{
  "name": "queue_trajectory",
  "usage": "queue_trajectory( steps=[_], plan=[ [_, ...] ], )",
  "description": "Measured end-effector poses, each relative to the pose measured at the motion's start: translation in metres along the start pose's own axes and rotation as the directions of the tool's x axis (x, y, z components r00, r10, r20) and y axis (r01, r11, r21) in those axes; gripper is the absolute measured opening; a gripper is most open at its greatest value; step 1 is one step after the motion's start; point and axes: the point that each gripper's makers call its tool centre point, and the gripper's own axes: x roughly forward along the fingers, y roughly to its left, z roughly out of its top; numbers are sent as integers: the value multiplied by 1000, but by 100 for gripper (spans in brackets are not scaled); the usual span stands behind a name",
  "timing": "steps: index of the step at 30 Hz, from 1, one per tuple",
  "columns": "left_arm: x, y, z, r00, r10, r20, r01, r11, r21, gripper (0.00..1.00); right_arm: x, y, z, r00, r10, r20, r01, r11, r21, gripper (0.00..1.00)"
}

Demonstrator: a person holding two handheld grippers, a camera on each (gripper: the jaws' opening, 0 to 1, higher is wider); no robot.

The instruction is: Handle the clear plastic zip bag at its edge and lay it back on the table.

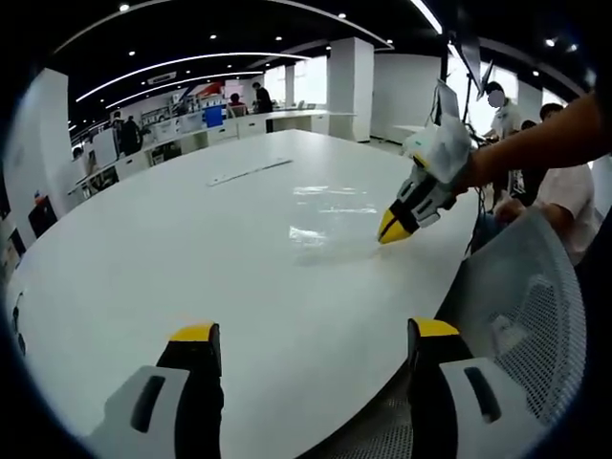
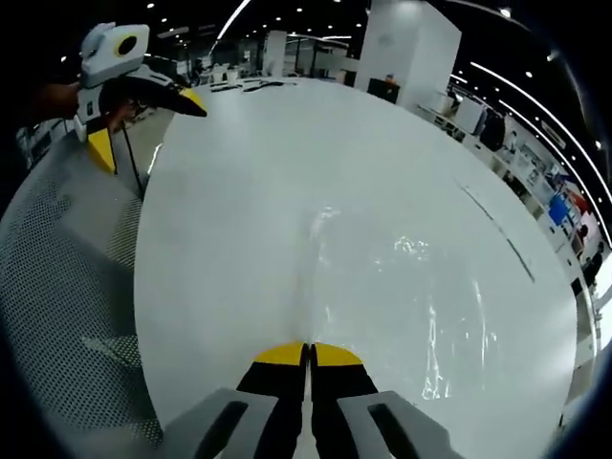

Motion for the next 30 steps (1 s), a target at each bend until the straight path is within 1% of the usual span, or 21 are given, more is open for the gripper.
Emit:
queue_trajectory(
  steps=[1,7,9,11,14,16,18,25,30],
  plan=[
    [0,0,0,1000,-1,0,1,1000,2,78,-2,1,1,1000,-1,-3,1,1000,-20,0],
    [4,-2,3,1000,-8,-3,8,1000,13,78,-6,4,6,1000,11,0,-10,998,-67,0],
    [4,-3,4,1000,-11,-3,11,1000,18,78,-9,6,7,1000,9,-7,-10,995,-95,0],
    [5,-4,4,1000,-13,-6,13,1000,20,77,-10,6,7,1000,18,-5,-18,995,-96,0],
    [5,-6,4,1000,-17,-7,17,1000,21,77,-11,4,7,1000,12,-3,-12,995,-104,0],
    [6,-7,3,1000,-20,-11,20,999,25,77,-15,3,12,1000,10,20,-8,996,-83,0],
    [7,-8,3,1000,-23,-13,23,999,29,76,-16,1,13,1000,9,22,-7,996,-86,0],
    [9,-10,4,999,-30,-15,31,999,37,75,-25,0,23,999,12,43,-7,992,-123,0],
    [10,-11,7,999,-32,-16,32,998,47,74,-28,1,27,999,16,47,-8,988,-151,0]
  ],
)
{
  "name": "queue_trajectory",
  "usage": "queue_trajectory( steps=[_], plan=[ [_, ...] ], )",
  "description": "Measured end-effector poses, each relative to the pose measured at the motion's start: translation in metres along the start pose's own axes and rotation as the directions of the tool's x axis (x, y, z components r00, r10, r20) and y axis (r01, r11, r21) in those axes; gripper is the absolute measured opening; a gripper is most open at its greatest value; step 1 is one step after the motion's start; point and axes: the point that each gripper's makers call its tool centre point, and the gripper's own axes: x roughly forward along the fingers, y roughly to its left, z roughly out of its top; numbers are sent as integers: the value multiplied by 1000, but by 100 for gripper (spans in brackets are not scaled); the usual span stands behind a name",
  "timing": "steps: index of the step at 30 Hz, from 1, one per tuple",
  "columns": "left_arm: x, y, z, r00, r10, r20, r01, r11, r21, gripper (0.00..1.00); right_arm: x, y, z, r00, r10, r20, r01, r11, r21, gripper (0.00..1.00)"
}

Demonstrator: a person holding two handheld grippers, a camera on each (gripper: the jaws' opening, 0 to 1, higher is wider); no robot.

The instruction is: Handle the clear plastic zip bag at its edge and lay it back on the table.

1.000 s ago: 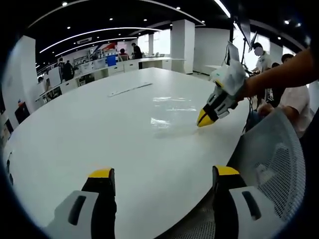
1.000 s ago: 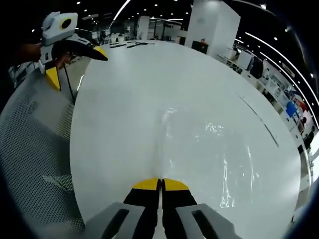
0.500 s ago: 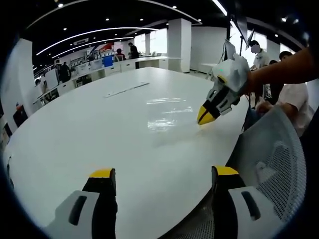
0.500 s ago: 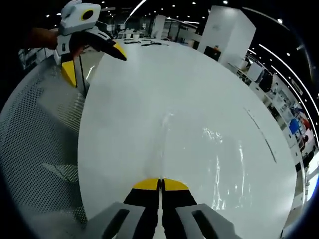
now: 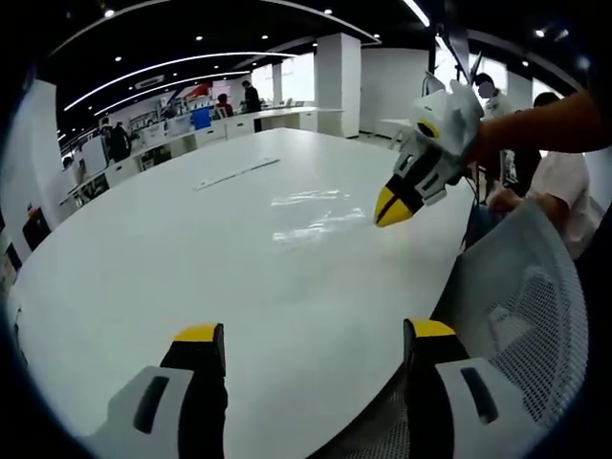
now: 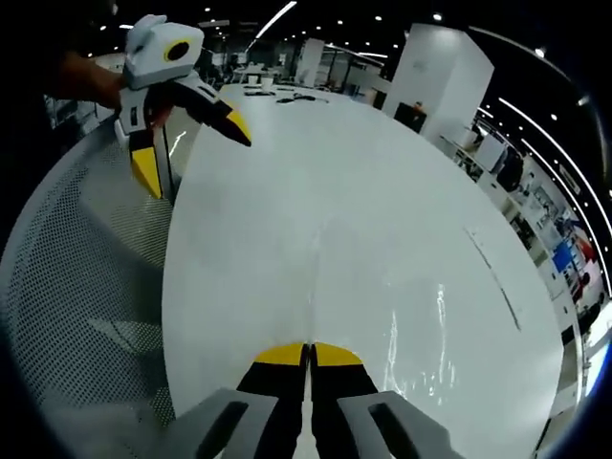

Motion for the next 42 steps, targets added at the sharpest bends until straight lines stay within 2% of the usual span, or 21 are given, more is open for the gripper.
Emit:
queue_trajectory(
  steps=[9,24,35,42],
  plan=[
    [4,-1,-1,1000,-8,-19,8,1000,20,72,-5,9,4,1000,21,6,-21,999,-48,0],
    [14,-5,5,999,-28,-18,29,999,44,70,-14,22,14,998,59,34,-55,993,-102,0],
    [16,-8,-1,999,-40,-34,42,997,64,66,-19,32,20,996,79,51,-71,989,-131,0],
    [20,-9,-1,998,-50,-45,54,993,105,61,-22,42,21,993,104,48,-96,984,-153,0]
  ],
)
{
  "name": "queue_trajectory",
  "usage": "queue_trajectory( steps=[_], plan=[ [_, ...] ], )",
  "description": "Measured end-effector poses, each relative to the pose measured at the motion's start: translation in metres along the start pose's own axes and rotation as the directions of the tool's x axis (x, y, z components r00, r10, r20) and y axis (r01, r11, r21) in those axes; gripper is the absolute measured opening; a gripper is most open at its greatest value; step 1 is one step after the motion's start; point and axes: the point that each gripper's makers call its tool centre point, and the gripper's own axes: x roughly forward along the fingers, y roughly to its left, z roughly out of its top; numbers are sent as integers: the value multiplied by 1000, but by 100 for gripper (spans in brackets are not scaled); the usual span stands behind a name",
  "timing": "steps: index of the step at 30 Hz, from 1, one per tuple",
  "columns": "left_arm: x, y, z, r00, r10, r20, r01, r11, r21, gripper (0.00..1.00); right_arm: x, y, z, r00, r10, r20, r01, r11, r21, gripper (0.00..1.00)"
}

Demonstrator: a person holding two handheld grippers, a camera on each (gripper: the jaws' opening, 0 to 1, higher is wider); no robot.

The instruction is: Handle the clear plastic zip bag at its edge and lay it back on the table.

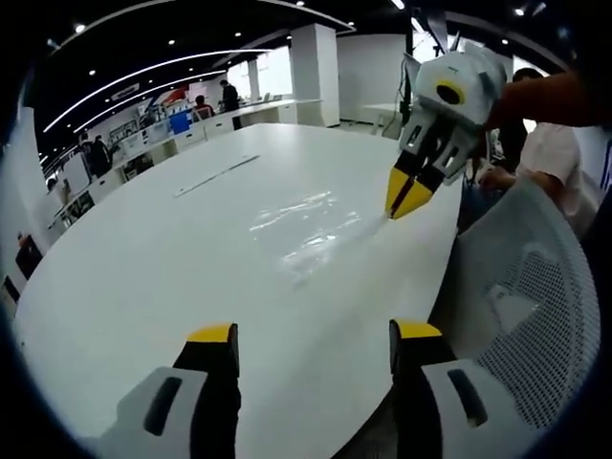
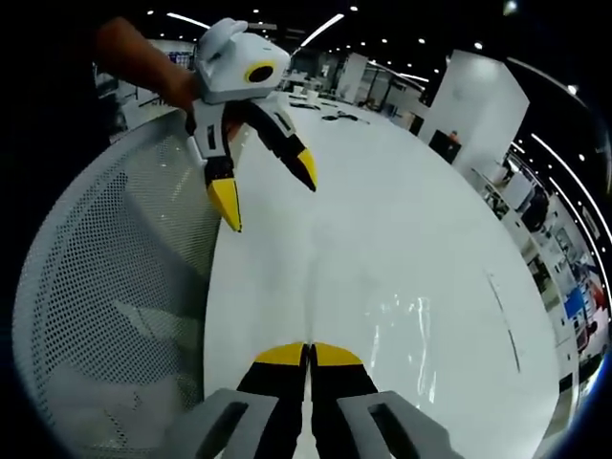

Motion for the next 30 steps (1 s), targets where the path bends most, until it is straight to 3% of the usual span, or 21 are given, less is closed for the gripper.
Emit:
queue_trajectory(
  steps=[19,30],
  plan=[
    [8,-8,6,999,-22,-37,27,988,151,38,-5,8,7,999,24,28,-23,999,-36,0],
    [10,2,5,999,8,-43,5,956,294,23,-5,14,6,999,49,21,-48,997,-59,0]
  ],
)
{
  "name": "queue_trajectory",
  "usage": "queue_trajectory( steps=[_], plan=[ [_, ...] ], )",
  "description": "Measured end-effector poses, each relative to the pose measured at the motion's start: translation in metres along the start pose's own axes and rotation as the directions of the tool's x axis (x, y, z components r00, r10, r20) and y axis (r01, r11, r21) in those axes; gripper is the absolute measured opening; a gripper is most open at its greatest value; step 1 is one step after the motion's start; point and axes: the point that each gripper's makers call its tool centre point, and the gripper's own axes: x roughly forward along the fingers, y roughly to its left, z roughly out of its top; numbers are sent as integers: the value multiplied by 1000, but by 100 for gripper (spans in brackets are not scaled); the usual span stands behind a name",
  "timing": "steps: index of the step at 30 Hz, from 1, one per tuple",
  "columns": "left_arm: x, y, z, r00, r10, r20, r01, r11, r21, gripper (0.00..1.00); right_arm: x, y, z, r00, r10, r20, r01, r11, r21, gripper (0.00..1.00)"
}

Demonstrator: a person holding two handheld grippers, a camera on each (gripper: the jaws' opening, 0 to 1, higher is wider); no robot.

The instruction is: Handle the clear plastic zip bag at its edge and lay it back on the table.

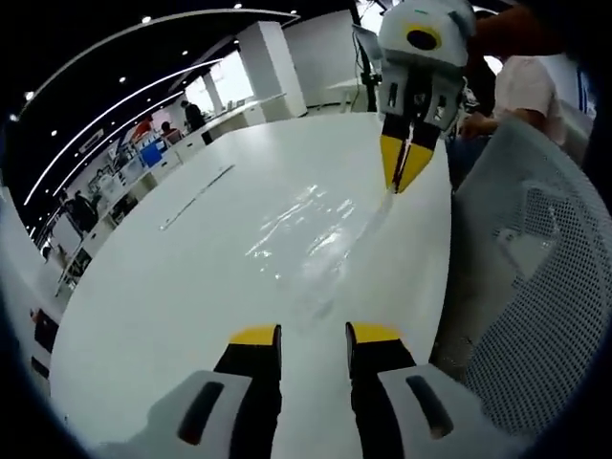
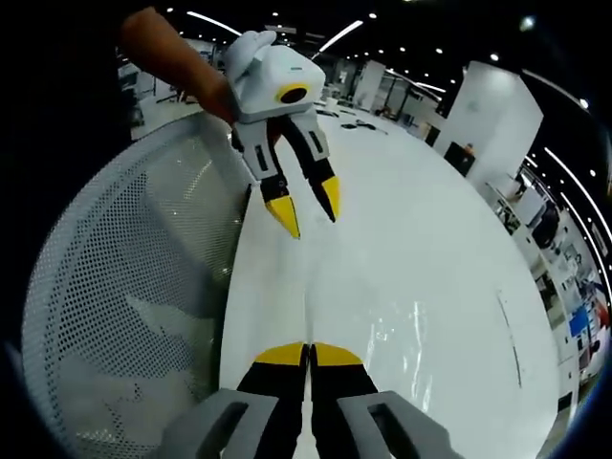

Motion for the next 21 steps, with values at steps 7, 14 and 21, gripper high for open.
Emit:
queue_trajectory(
  steps=[7,14,21],
  plan=[
    [2,-5,2,1000,-20,0,20,996,91,13,0,2,5,1000,15,23,-15,1000,-8,0],
    [5,-5,3,1000,-17,-4,17,992,122,10,-1,0,6,999,16,34,-15,1000,-20,0],
    [7,-5,0,999,-29,-21,32,987,159,2,-5,-5,8,999,7,49,-5,999,-33,0]
  ],
)
